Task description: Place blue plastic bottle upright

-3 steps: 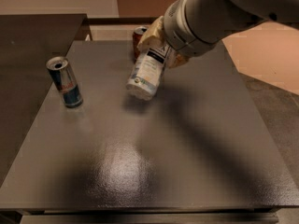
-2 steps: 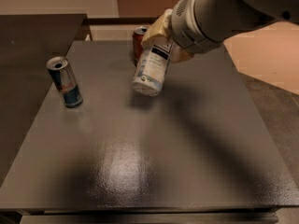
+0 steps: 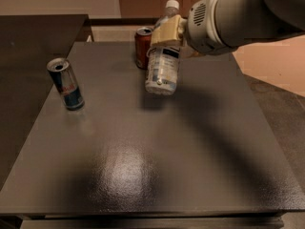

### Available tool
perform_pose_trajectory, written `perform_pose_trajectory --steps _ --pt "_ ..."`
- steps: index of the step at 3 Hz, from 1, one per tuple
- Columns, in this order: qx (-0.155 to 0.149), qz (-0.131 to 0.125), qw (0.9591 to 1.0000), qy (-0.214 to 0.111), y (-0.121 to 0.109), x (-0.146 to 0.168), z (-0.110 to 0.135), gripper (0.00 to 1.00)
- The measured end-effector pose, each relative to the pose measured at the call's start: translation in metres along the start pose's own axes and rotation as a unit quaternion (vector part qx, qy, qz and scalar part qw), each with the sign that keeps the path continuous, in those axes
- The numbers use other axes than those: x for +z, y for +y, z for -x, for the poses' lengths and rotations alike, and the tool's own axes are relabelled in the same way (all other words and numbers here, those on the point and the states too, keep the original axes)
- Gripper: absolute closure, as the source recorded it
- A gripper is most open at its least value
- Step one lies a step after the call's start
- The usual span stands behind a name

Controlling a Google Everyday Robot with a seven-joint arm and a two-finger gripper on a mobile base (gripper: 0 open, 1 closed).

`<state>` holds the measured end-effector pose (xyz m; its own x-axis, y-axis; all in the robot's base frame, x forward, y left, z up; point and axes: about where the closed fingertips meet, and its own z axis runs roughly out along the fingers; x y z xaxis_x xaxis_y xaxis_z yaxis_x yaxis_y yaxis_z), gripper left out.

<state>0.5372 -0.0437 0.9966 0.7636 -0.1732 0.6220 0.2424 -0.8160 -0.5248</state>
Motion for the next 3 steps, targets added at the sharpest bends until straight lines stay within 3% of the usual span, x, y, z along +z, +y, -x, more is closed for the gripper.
perform_pose_trajectory --steps 1,2,3 --pt "-0.046 -0.020 0.9977 0.046 0.0050 -0.0057 -0.0022 1.00" --pt "-0.094 -0.030 0.9903 0.098 0.0082 -0.0107 -0.0056 1.00" --pt "-0.157 -0.024 0.9770 0.142 0.0132 -0.0122 -0.0049 1.00"
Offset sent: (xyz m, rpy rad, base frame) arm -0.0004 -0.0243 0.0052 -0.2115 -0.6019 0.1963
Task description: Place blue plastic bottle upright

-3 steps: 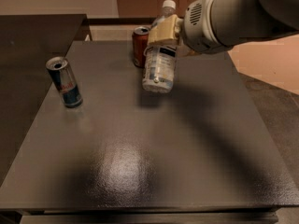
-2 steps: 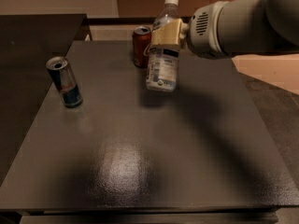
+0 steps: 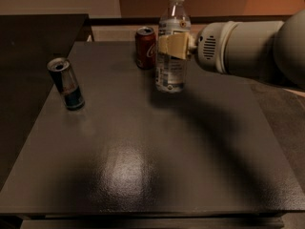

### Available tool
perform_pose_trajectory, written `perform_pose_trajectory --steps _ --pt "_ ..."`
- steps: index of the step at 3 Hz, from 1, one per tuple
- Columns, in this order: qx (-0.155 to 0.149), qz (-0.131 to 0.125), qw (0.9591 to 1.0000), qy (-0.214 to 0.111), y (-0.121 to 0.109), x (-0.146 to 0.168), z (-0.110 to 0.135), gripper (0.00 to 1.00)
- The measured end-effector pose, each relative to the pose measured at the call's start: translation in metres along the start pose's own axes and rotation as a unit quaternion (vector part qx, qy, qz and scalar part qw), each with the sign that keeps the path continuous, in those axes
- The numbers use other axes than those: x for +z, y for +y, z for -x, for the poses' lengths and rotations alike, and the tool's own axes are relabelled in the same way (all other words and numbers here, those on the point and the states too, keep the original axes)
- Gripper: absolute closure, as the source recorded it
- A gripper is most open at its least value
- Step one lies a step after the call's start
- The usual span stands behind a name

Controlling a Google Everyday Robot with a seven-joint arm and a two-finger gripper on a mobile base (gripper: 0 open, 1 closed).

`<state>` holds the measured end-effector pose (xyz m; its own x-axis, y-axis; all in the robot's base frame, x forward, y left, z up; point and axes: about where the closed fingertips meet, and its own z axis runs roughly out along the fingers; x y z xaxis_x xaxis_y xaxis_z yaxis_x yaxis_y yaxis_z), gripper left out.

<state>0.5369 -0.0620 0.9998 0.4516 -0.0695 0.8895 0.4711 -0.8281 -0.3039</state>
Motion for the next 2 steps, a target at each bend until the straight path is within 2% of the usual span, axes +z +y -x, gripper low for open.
perform_pose_trajectory --steps 1,2 --pt "-0.078 0.007 0.9966 0.026 0.0027 0.0000 0.0035 1.00" --pt "-0.150 0.023 0.9875 0.043 0.0101 -0.0009 0.0093 1.00"
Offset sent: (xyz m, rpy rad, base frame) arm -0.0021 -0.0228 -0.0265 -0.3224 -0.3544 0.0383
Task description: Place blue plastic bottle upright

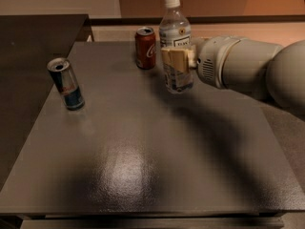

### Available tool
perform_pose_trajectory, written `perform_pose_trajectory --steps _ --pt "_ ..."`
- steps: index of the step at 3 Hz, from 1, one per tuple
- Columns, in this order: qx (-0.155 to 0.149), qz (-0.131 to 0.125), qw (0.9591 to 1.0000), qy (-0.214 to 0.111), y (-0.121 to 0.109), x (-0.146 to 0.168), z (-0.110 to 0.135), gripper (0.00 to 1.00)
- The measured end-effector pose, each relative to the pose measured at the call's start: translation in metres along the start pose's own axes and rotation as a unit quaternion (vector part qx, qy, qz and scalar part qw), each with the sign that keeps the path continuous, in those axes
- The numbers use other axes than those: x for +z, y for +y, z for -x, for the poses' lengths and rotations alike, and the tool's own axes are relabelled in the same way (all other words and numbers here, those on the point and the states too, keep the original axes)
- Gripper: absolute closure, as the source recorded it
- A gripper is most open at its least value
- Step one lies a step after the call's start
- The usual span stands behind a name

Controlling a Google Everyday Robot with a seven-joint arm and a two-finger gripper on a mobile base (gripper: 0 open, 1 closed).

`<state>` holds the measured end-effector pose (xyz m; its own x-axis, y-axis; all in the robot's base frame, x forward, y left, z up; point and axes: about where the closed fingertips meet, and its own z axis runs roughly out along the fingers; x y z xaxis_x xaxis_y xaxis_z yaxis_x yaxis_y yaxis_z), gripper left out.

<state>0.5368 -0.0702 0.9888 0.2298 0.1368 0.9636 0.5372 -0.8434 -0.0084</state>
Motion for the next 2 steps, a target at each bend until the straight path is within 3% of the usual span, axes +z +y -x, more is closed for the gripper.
perform_pose_trajectory --steps 1,2 --pt "-0.026 0.025 0.9991 0.023 0.0072 -0.0010 0.0088 1.00" --pt "-0.026 0.053 0.9971 0.048 0.0132 -0.0011 0.0170 1.00"
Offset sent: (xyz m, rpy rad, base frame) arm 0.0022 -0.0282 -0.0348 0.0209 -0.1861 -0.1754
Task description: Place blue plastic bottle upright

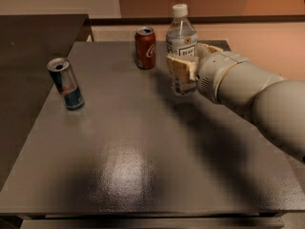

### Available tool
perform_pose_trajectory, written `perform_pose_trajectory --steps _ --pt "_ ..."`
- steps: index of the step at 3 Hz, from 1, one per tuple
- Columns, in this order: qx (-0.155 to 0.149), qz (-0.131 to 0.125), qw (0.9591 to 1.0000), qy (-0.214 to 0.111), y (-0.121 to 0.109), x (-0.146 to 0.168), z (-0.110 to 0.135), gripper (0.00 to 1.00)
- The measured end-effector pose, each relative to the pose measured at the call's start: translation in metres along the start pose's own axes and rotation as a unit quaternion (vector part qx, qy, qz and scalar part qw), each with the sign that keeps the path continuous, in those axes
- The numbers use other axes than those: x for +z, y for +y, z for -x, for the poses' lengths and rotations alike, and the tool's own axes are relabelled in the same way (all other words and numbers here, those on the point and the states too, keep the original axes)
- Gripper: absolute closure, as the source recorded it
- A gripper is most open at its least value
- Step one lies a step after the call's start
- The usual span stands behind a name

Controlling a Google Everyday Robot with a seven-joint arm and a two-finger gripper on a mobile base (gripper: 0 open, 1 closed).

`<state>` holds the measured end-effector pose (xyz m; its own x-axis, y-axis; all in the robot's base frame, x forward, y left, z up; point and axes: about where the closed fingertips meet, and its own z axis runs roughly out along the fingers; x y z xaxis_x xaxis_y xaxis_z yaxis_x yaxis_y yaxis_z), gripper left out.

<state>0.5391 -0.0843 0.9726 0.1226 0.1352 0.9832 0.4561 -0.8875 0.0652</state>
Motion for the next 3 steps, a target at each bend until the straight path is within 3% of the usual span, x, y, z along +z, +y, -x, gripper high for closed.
perform_pose_trajectory --steps 3 --pt "0.032 0.054 0.9975 0.034 0.007 -0.001 0.029 1.00"
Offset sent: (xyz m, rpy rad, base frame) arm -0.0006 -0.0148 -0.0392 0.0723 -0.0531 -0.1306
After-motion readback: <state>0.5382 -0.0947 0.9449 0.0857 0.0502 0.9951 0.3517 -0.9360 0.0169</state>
